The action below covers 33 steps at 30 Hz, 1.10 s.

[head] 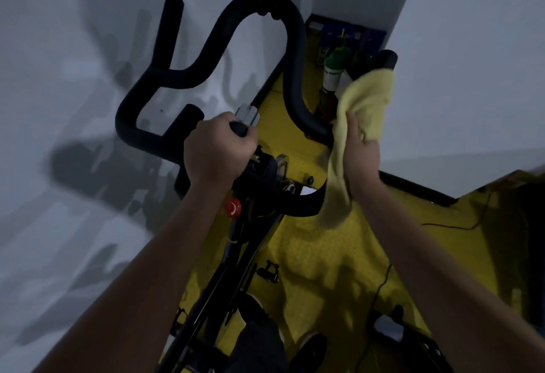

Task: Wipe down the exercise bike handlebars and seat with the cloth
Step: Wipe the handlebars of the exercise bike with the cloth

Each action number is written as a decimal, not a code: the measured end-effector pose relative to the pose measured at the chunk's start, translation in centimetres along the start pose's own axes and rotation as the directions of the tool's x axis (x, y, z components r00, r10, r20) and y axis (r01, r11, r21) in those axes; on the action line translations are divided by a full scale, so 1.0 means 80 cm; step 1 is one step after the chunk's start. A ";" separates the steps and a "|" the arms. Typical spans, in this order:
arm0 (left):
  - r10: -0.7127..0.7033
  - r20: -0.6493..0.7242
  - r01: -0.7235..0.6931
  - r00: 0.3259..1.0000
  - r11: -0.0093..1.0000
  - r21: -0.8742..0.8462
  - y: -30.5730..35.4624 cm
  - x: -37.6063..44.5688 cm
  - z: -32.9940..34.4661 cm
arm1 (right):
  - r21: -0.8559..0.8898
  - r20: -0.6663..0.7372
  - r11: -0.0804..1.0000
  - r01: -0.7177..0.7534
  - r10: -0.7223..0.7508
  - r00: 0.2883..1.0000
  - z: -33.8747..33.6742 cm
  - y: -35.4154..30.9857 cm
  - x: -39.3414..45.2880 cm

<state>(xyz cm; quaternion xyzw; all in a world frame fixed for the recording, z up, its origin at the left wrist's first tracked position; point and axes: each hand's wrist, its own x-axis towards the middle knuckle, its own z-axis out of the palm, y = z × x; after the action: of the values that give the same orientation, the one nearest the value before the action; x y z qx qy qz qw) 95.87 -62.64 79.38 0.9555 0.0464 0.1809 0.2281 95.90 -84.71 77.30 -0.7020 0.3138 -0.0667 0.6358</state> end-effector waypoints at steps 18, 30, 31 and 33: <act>-0.052 0.027 0.051 0.998 0.999 0.015 0.004 0.002 -0.002 | 0.157 0.000 0.978 -0.138 0.140 0.990 0.017 0.062 -0.077; -0.069 0.055 0.070 0.996 0.998 -0.008 0.006 0.003 -0.004 | -0.209 0.173 0.924 0.321 -0.288 0.942 -0.008 -0.019 0.050; -0.061 0.051 0.061 0.997 0.998 -0.009 0.006 0.002 -0.004 | -0.195 0.164 0.914 0.357 -0.328 0.930 -0.008 -0.038 0.067; -0.047 0.049 0.047 0.998 0.999 -0.009 0.005 0.003 -0.003 | -0.150 0.121 0.914 0.378 -0.363 0.924 -0.006 -0.072 0.096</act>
<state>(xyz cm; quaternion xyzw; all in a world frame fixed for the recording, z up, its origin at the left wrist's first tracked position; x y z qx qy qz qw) 96.01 -62.86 79.85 0.9572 0.0623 0.1525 0.2381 103.81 -89.17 80.45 -0.8026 0.1506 -0.1272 0.5629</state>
